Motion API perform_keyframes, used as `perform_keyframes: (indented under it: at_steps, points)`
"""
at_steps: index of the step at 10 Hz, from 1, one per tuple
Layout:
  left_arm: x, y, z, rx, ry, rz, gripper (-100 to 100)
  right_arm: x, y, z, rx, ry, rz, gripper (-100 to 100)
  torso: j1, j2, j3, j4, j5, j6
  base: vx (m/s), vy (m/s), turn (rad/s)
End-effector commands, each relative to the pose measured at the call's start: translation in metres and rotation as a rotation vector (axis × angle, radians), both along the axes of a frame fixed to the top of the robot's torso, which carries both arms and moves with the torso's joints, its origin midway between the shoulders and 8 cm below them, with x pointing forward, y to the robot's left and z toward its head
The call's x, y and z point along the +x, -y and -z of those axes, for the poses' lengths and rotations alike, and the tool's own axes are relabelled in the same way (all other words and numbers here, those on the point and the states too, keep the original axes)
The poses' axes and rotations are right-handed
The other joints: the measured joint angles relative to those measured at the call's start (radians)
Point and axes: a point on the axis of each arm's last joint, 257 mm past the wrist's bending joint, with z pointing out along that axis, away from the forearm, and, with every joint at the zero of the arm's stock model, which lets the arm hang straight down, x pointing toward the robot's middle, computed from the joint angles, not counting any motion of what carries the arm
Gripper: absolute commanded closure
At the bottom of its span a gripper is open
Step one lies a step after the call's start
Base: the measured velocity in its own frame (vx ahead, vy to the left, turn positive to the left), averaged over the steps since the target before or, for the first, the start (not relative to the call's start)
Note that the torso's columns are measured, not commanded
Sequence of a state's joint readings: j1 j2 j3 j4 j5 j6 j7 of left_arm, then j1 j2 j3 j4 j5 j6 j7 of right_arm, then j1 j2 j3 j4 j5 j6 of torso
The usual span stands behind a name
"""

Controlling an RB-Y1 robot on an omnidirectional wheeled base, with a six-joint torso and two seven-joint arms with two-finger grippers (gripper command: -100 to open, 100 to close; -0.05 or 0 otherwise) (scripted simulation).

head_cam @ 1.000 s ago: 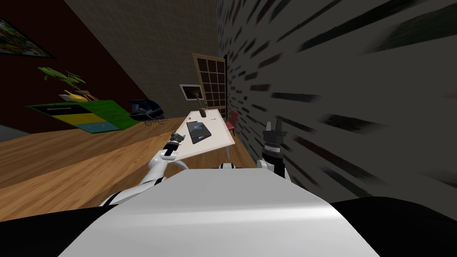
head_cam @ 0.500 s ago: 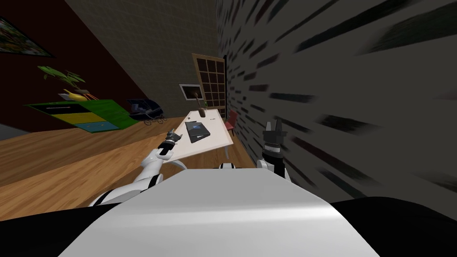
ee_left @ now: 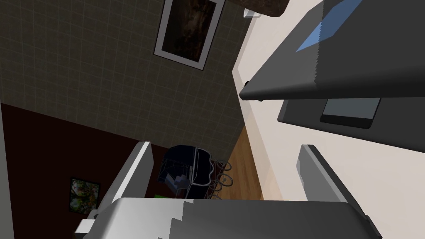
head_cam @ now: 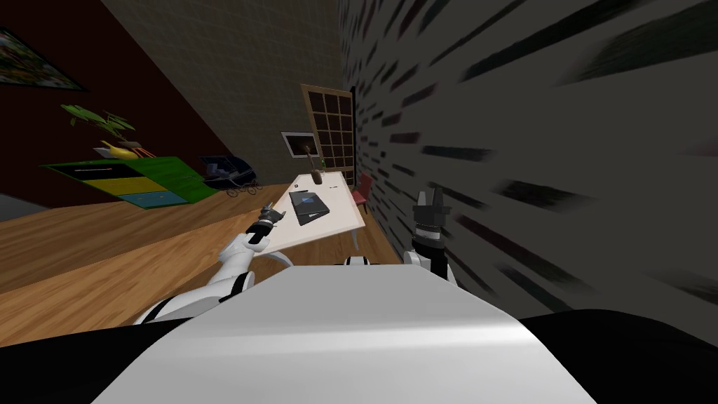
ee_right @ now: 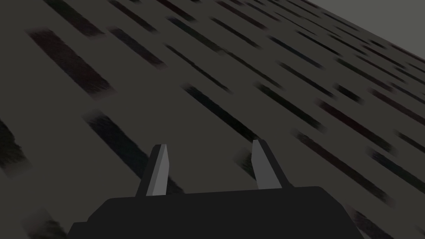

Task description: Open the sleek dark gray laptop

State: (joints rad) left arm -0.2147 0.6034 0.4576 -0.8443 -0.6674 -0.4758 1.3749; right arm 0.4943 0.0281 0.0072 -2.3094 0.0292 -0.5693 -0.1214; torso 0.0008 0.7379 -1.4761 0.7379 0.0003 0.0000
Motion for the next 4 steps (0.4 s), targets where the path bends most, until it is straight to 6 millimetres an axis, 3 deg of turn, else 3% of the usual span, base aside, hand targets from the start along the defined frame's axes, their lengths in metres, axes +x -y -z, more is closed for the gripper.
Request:
perform_keyframes:
  at_steps: [1,4]
  points:
    - [0.0000,0.0000,0.0000,0.000,0.000,0.000,0,0.0000,0.0000,0.0000,0.000,0.000,0.000,0,-0.001,0.000,0.000,0.000,0.000,0.000,0.000,0.000,0.000]
    - [0.0000,0.0000,0.0000,0.000,0.000,0.000,0,0.0000,0.0000,0.0000,0.000,0.000,0.000,0,-0.001,0.000,0.000,0.000,0.000,0.000,0.000,0.000,0.000]
